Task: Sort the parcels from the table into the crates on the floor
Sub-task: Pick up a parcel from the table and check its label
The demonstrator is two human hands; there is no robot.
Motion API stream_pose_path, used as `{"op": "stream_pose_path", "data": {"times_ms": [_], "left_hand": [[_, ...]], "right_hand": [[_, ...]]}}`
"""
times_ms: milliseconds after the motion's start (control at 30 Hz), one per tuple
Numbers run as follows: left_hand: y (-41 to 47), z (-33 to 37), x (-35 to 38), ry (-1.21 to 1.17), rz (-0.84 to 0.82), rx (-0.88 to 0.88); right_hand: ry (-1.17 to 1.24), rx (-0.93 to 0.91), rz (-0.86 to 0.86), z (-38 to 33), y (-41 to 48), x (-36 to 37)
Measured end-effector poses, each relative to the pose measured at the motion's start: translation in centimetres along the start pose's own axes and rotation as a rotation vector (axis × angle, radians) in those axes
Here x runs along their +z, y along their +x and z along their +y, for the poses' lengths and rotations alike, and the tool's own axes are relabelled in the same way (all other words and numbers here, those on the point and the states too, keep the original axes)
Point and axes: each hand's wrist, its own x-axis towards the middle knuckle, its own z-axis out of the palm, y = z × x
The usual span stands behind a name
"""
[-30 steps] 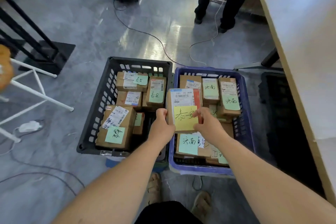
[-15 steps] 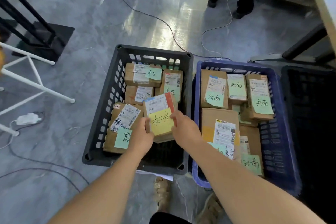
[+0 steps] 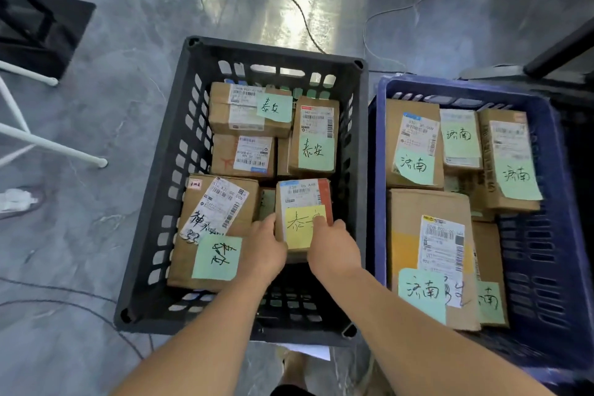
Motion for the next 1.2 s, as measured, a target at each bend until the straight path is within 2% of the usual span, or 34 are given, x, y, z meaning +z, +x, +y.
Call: {"op": "stream_pose_path", "data": {"times_ms": [200,300,467,633,767,933,1067,1200], "left_hand": [[3.8,-1.3,1.1,-0.046,-0.002,0.025],[4.4,-2.1,2.0,0.021,0.029,0.043],[5.1,-3.2,3.8,0.069,0.043,0.12],[6.0,-3.8,4.6,0.316,-0.132,0.107],[5.0,-3.6,4.1,0.322,-0.217,0.052],[1.2,-1.7,2.8,0.368,-0.17,0.112],[-3.3,0.3,1.0,0.467,-0.063,0.175],[-7.7,2.7,-0.7,0.541,0.027,0.269]], "right_hand": [[-0.006,0.044,-0.007,-1.1,3.5,1.7],[0.008,0.064,0.012,-0.5,4.5,2.7],[-0.003,0.109,-0.182,-0.3,6.1,4.6],[-0.202,0.058,-0.321,-0.5,7.8,5.7],[-0.25,0.024,-0.346,-0.1,7.4,5.3],[-0.222,-0.14,-0.145,-0.2,3.4,3.3],[-0.12,-0.262,0.02,0.4,-1.1,0.4],[-0.158,-0.328,0.204,1.4,-5.5,-2.3]]}}
